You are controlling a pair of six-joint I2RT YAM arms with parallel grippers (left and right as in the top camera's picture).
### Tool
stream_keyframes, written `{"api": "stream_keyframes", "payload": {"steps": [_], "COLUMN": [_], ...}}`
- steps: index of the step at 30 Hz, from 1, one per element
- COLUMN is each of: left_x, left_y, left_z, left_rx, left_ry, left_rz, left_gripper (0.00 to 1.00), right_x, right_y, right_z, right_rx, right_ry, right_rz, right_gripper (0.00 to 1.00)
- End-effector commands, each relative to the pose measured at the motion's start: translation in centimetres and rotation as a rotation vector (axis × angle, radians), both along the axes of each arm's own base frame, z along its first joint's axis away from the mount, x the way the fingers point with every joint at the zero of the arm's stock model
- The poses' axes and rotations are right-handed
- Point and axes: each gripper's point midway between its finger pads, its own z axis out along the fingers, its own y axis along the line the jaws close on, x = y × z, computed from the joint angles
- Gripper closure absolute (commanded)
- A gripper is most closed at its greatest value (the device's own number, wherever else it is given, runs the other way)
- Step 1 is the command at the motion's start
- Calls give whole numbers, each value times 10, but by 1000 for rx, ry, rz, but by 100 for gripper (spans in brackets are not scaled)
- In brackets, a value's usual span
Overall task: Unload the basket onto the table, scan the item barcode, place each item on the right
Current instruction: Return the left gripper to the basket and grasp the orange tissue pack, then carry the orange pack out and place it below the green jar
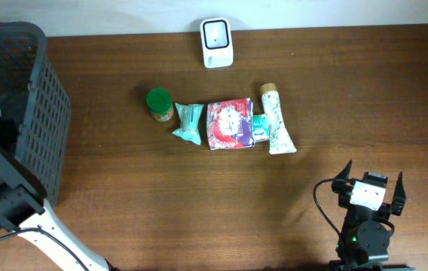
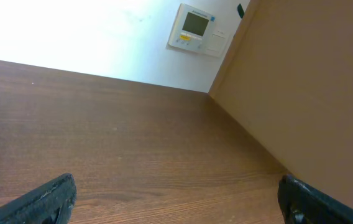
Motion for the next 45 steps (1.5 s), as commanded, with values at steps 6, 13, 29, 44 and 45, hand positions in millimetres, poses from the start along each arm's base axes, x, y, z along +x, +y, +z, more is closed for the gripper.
{"api": "stream_keyframes", "payload": {"steps": [6,13,29,44,45], "left_x": [51,59,23,-6,-9], "left_y": [-85,-250,-400,-393,-393], "left_z": [207,305,240,163,160], "left_rx": [-41,-495,-537,-481,-482], "left_ry": [-583,-889,-463,-87,-71], "left_rz": [-35,-321,-507,-383,-379], "left_gripper": [100,100,100,100,100], "right_x": [-1,-1,-1,-1,-1], "right_y": [-3,-3,-3,-3,-3], "right_z": [-3,-3,-3,-3,-3], "right_rx": [1,1,1,0,0], "right_ry": [4,4,4,4,4], "right_rz": [-15,-15,-15,-15,-15], "right_gripper": [1,1,1,1,1]}}
